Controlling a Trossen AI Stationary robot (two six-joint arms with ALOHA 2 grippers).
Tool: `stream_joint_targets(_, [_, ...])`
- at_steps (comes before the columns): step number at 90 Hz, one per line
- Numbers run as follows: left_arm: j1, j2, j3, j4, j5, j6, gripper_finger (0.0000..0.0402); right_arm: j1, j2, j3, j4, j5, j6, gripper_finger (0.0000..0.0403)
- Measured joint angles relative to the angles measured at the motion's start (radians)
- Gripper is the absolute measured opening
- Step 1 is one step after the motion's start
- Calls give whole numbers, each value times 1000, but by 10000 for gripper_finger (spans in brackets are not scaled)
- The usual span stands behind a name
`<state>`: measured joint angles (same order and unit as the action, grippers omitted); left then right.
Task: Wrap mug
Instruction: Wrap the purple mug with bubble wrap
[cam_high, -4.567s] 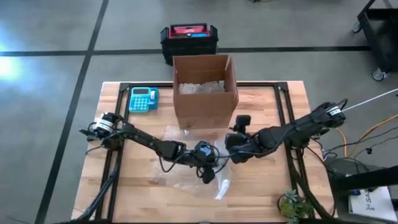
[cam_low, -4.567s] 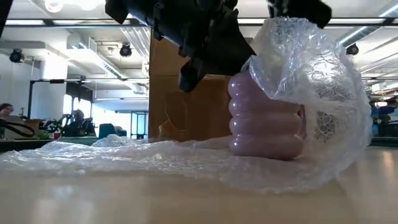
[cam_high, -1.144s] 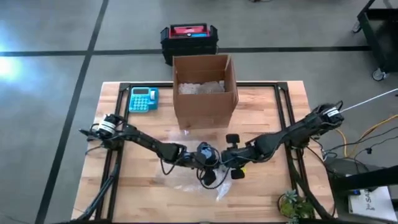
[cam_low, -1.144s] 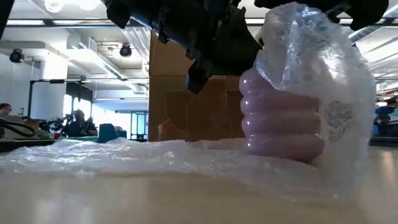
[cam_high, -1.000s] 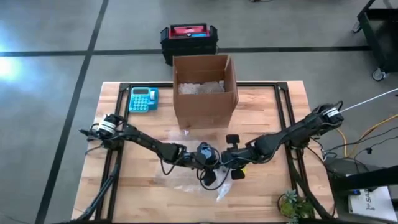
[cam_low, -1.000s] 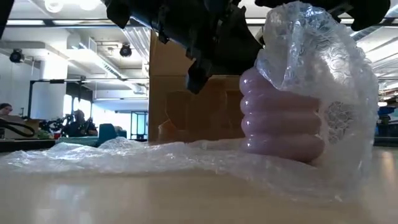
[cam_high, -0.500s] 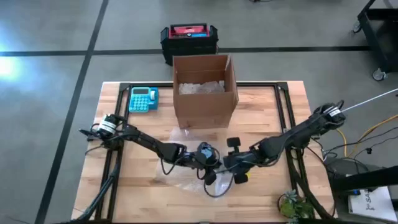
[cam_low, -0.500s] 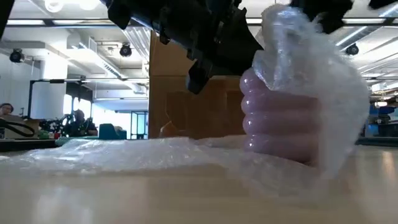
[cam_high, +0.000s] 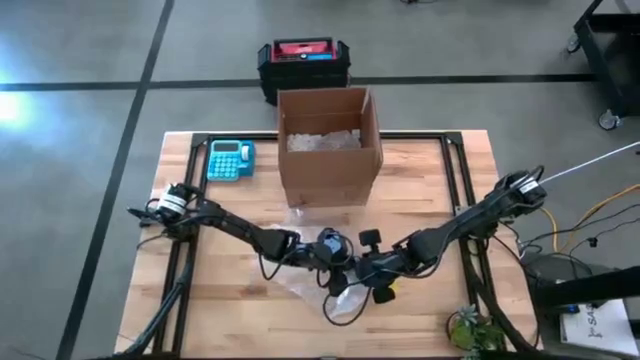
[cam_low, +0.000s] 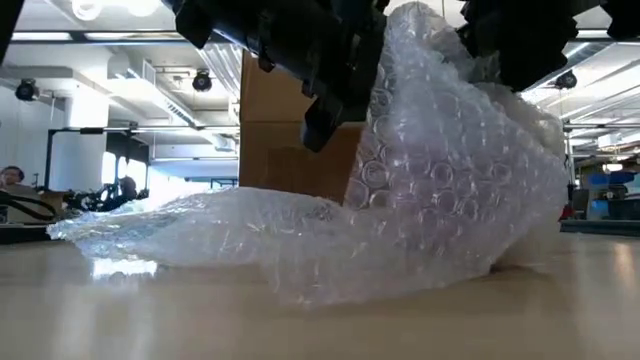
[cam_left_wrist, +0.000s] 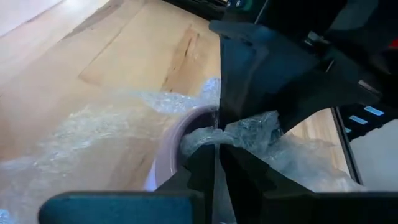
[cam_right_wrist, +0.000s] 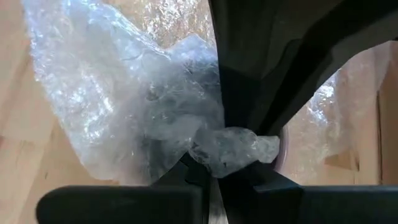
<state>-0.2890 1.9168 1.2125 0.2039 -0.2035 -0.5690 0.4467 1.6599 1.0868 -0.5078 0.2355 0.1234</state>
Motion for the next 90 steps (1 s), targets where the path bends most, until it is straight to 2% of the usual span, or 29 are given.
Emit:
stream_joint_targets(14, [-5, -48, -5, -24, 8, 8, 24, -2, 2, 13, -7, 0, -4, 13])
stream_joint_targets(33, [-10, -69, 0, 27, -7, 23, 24, -2, 4, 20, -10, -1, -9, 14])
stream_joint_targets(41, [-8, -57, 0, 42, -50, 34, 24, -2, 4, 19, -9, -1, -7, 14])
stream_joint_targets(54, [-8, -22, 2, 48, 10, 32, 24, -2, 4, 19, -6, -1, -7, 14])
stream_joint_targets(79, [3, 78, 7, 47, 53, -19, 24, -2, -10, 19, -7, -4, -11, 14])
stream_joint_targets(90, [12, 95, 8, 42, 61, -25, 24, -2, -23, 57, -75, -10, -13, 14])
